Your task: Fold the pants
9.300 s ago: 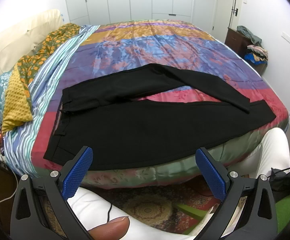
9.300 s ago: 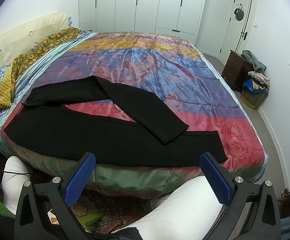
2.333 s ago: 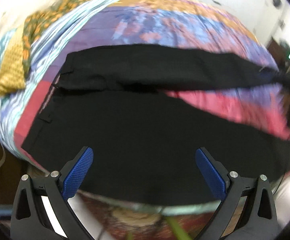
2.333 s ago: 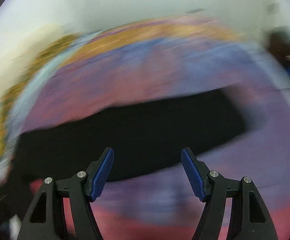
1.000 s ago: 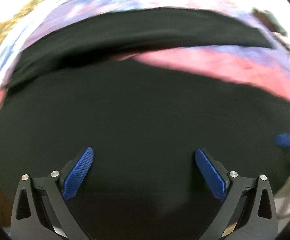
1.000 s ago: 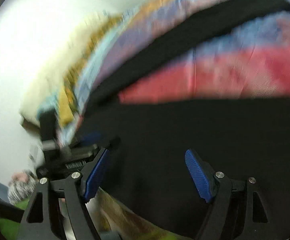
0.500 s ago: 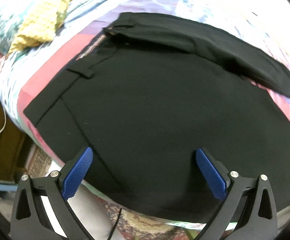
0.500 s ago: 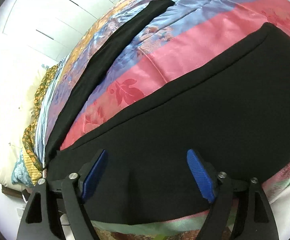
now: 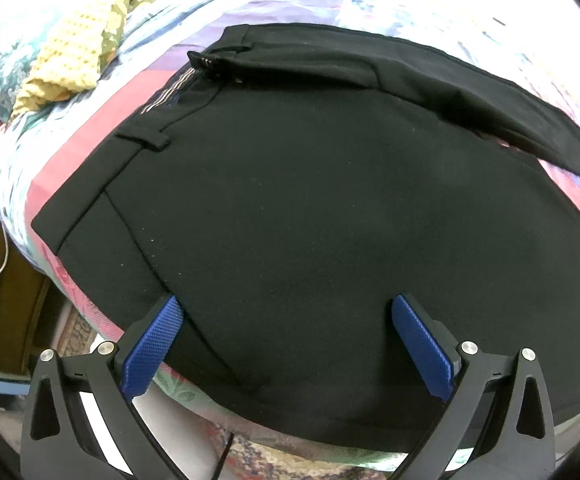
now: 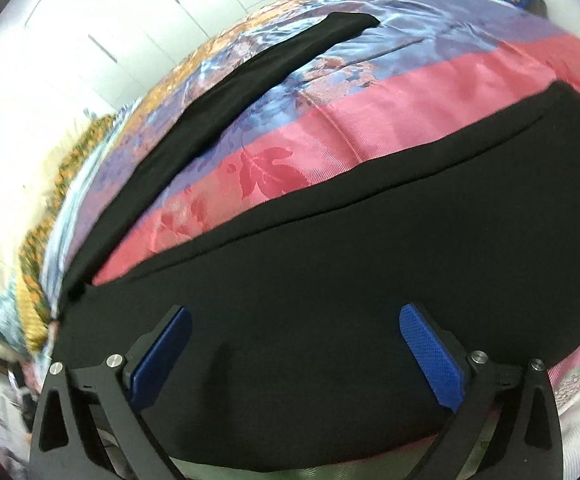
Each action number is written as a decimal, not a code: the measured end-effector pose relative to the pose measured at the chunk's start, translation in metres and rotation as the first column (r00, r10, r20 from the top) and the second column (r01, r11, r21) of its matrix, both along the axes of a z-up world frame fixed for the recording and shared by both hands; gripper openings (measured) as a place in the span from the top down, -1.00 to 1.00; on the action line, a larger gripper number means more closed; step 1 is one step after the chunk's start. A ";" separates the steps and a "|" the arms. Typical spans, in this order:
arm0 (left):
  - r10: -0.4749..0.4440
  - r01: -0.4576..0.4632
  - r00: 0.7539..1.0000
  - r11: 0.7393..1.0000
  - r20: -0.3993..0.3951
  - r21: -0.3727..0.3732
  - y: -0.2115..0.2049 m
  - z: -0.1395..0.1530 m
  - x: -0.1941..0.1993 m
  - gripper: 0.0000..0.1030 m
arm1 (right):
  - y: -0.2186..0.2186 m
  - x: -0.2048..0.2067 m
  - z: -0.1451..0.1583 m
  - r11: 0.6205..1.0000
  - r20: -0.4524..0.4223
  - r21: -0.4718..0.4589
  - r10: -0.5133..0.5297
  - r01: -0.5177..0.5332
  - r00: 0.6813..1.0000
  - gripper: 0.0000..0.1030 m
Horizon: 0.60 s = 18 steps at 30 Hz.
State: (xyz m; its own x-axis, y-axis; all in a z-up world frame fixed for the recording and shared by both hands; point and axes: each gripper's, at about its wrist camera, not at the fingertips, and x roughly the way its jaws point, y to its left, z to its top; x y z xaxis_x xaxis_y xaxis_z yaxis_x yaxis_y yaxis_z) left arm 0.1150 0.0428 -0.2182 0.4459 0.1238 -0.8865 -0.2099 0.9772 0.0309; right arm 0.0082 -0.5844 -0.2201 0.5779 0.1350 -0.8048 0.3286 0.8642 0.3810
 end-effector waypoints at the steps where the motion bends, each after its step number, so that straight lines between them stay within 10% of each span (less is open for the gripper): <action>1: 0.000 0.000 1.000 1.000 0.000 0.000 0.001 0.000 0.001 -0.99 | 0.000 0.001 0.000 1.000 -0.005 -0.014 0.004 -0.005 1.000 -1.00; 18: 0.003 -0.003 1.000 1.000 -0.009 0.003 0.001 -0.001 0.003 -0.99 | -0.005 0.001 -0.002 0.996 -0.038 -0.084 0.028 -0.031 0.999 -1.00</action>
